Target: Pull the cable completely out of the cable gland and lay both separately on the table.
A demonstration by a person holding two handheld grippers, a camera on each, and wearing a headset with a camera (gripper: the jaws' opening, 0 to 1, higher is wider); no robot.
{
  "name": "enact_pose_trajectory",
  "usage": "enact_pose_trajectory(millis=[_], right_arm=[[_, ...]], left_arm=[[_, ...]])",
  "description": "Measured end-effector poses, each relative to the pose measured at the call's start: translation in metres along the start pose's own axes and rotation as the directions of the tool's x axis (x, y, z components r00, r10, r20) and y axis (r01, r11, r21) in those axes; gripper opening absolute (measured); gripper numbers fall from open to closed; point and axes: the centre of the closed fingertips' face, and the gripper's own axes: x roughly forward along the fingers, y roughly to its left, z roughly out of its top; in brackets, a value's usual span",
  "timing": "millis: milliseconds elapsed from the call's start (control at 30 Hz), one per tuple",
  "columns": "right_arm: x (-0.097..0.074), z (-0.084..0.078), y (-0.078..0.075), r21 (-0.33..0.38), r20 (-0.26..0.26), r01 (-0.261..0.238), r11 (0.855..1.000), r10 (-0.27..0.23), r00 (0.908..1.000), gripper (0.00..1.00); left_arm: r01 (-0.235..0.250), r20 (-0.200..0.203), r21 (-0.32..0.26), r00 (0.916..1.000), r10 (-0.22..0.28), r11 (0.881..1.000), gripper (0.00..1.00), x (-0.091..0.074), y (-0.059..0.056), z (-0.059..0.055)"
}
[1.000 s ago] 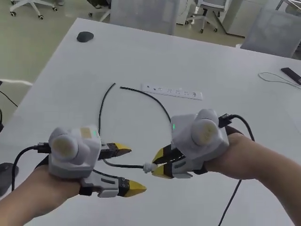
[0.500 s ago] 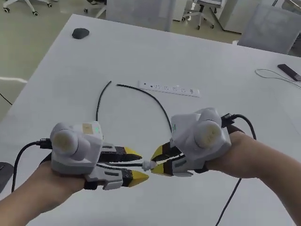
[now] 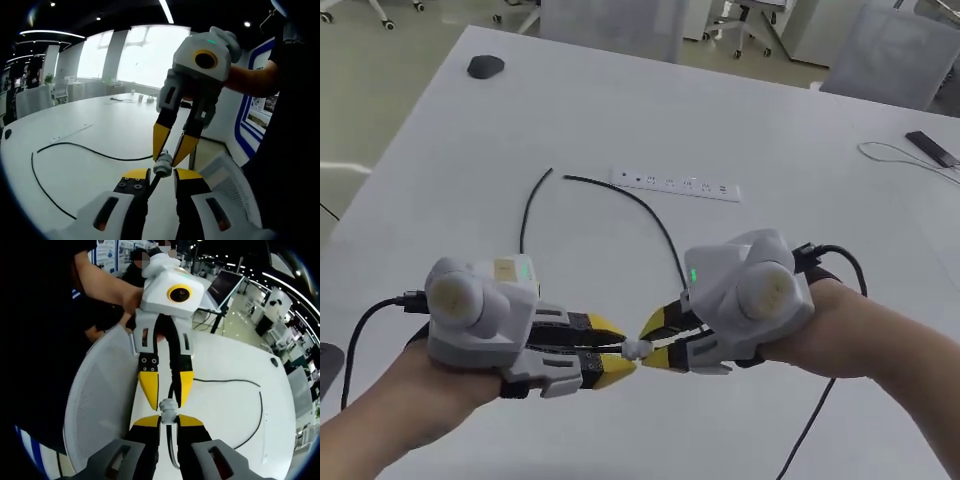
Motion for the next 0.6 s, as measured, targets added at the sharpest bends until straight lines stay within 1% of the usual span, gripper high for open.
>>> enact_pose_trajectory(millis=[33, 167, 267, 367, 433, 467, 533, 600], right_arm=[[0.0, -0.0005, 0.0007, -0.007, -0.001, -0.003, 1.0, 0.003, 1.0, 0.06], [-0.0001, -0.0025, 0.0026, -0.021, 0.0, -0.011, 1.0, 0.011, 0.9999, 0.06], [0.0004, -0.0042, 0.0044, -0.051, 0.001, -0.013, 0.999, 0.013, 0.9999, 0.07], [0.0002, -0.0044, 0.0046, -0.069, 0.005, -0.007, 0.998, 0.007, 1.0, 0.07], [0.0003, -0.0047, 0.0041, -0.076, 0.009, -0.002, 0.997, 0.003, 1.0, 0.07], [-0.0001, -0.0048, 0.0033, -0.08, 0.013, 0.004, 0.997, -0.003, 0.9999, 0.07], [-0.0009, -0.0044, 0.0011, -0.07, 0.022, 0.017, 0.997, -0.015, 0.9996, 0.07], [-0.0032, -0.0049, 0.0005, -0.063, 0.037, 0.017, 0.998, -0.015, 0.9992, 0.08]], left_arm=[[0.001, 0.0, 0.01, 1.0, -0.001, 1.0, 0.17, 0.0002, -0.0002, -0.0001], [0.011, -0.003, 0.032, 0.9999, -0.01, 0.999, 0.16, 0.0019, -0.0045, -0.0007], [0.003, -0.007, 0.055, 1.0, -0.002, 0.998, 0.16, 0.0032, -0.0059, -0.0018], [-0.008, -0.012, 0.093, 0.9999, 0.009, 0.996, 0.16, 0.0036, -0.0061, -0.0021], [-0.013, -0.016, 0.08, 0.9998, 0.014, 0.997, 0.16, 0.0035, -0.0047, -0.0015], [-0.014, -0.016, 0.083, 0.9998, 0.015, 0.996, 0.16, 0.0035, -0.0044, -0.0011], [-0.021, -0.014, 0.087, 0.9997, 0.022, 0.996, 0.15, 0.0035, -0.0034, 0.0005], [-0.016, -0.012, 0.069, 0.9998, 0.017, 0.997, 0.15, 0.0034, -0.0035, 0.0029]])
